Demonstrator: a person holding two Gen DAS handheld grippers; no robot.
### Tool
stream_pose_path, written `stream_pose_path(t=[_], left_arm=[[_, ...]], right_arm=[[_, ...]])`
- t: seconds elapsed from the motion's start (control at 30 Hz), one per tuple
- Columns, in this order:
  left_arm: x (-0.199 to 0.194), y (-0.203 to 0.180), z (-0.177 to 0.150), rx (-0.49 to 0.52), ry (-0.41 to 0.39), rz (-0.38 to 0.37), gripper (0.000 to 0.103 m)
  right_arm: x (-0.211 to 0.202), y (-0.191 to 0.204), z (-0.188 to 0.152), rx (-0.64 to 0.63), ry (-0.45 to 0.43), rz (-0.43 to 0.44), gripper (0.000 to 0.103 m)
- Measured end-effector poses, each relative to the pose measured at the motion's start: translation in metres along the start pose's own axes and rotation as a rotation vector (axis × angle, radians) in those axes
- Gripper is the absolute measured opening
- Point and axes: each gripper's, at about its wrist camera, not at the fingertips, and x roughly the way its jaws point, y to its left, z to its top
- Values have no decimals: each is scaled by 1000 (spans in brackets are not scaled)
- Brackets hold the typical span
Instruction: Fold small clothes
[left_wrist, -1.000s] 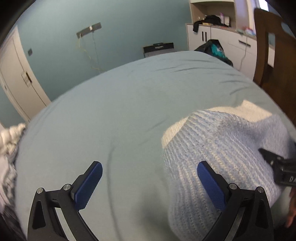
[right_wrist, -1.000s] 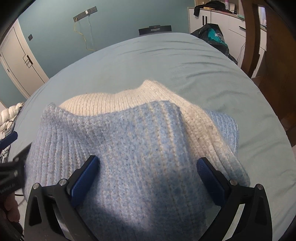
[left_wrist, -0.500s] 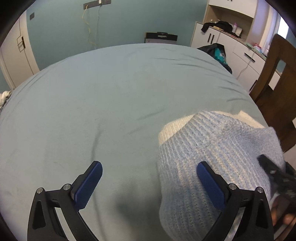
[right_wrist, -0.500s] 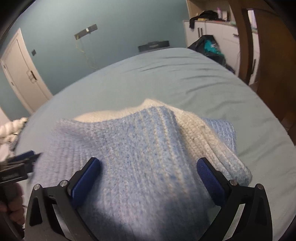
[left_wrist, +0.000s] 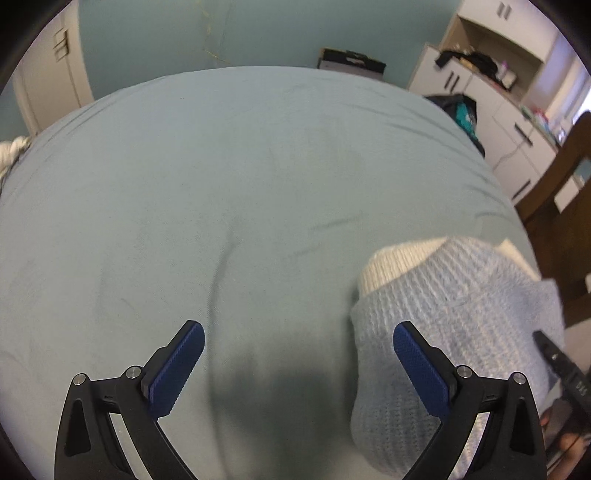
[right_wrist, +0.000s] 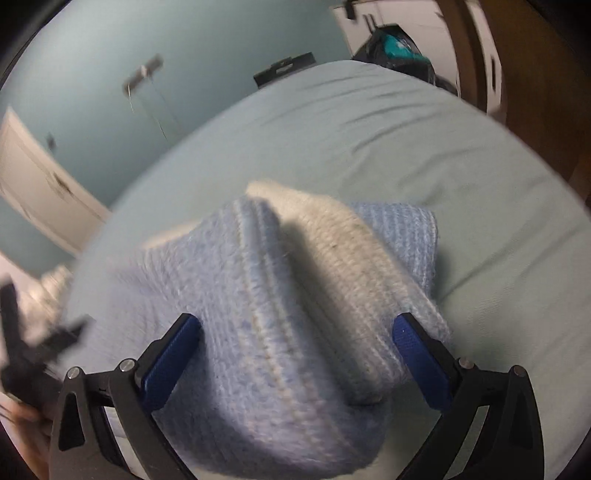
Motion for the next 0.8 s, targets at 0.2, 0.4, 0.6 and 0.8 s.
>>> stream_pose_path(t=[0.2,0.4,0.6,0.8], left_arm=[[-7,-24,-7,129,-34,50,103],[-21,-35,-11,203,-47,48,103],[-26,-38,-8,216,-42,47,103],[-22,-36,-3,194,-31,37,103]], right_arm=[[-44,-1,9,36,-118,119,102],[-50,-63,22,266,-101,183,102],[14,-73,20,255,195,266,102],[68,-68,7,363,388,436,102]])
